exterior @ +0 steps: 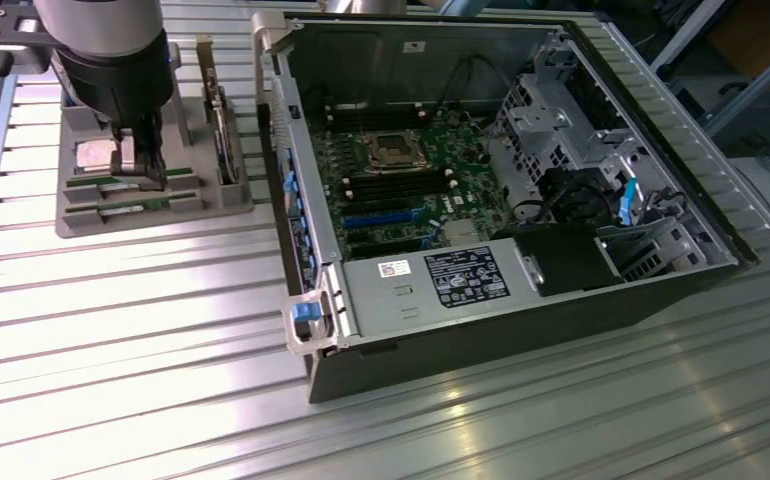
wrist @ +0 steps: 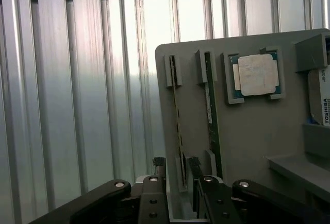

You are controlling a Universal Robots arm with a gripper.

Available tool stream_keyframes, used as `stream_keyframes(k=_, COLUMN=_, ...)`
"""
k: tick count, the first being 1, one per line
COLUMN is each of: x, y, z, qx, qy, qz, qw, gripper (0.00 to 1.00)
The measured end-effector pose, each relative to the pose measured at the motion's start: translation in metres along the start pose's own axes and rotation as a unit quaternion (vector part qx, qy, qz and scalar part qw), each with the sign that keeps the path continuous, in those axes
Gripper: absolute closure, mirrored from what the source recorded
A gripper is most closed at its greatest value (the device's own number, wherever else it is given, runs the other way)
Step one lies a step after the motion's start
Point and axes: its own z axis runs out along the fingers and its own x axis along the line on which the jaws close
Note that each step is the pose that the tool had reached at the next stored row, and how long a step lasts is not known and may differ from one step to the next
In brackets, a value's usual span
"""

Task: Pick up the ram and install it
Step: 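Pick up the ram and move it above insertion slot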

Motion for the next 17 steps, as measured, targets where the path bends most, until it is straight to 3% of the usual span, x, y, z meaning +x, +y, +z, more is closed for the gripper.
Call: stream_keyframes(k=17, x=0.0, y=0.0001, z=0.0137, qx=0.0, qy=0.0, qz=0.0, qw=1.0, gripper=0.7)
